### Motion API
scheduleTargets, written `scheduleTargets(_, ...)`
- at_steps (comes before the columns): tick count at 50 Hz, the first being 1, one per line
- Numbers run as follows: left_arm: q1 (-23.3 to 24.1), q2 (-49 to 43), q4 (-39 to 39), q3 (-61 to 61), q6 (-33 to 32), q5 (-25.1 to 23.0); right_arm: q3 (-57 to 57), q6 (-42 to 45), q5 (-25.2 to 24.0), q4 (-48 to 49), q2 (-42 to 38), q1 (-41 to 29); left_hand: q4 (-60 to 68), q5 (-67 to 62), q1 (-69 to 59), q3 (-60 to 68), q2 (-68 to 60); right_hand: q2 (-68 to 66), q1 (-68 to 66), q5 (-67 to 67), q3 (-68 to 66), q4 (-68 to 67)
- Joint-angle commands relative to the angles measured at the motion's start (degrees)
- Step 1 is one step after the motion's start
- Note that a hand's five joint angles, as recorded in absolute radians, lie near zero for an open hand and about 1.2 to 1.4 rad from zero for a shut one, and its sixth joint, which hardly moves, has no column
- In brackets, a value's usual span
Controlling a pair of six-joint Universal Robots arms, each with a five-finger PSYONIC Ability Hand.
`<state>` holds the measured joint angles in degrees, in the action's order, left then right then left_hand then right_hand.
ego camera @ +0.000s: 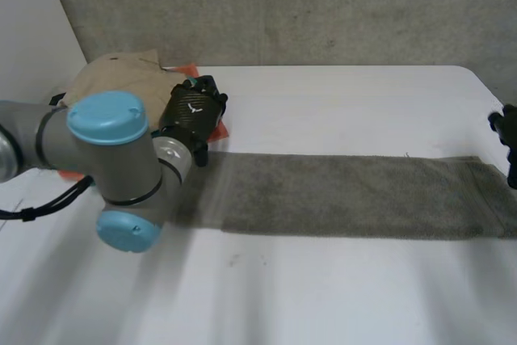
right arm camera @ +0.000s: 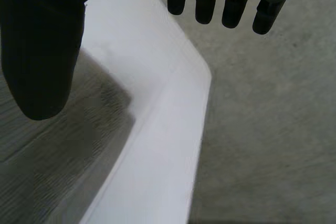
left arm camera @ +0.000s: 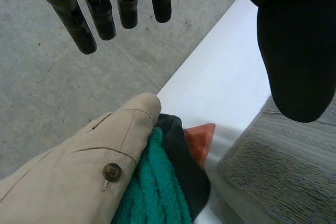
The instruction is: Fold the laundry.
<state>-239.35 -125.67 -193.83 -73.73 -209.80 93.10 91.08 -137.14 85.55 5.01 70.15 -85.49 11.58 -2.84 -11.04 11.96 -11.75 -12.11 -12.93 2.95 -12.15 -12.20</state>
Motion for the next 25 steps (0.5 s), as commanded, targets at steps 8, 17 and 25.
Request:
scheduleTargets(8, 0.3, 5.4, 0.1, -7.1, 0.2, -0.1, 13.1, 0.3, -13.9, -2.3, 3.1, 14.7, -1.6, 2.8, 1.0, -2.0, 1.7, -11.8, -10.9, 10.9, -11.7, -11.7)
scheduleTargets(17, 0.9, 5.3, 0.0, -7.3, 1.6, -0.2, 14.7, 0.3, -14.2, 3.3, 1.0, 15.2, -1.6, 2.8, 1.0, -2.0, 1.7, -25.2, -24.4, 24.4, -25.2, -25.1)
scheduleTargets(25, 0.8, 5.6, 0.0, -7.2, 2.9, -0.2, 13.9, 0.5, -14.9, 3.3, -1.6, 16.9, -1.6, 2.8, 1.0, -2.0, 1.7, -27.8, -26.9, 26.9, -27.7, -27.7)
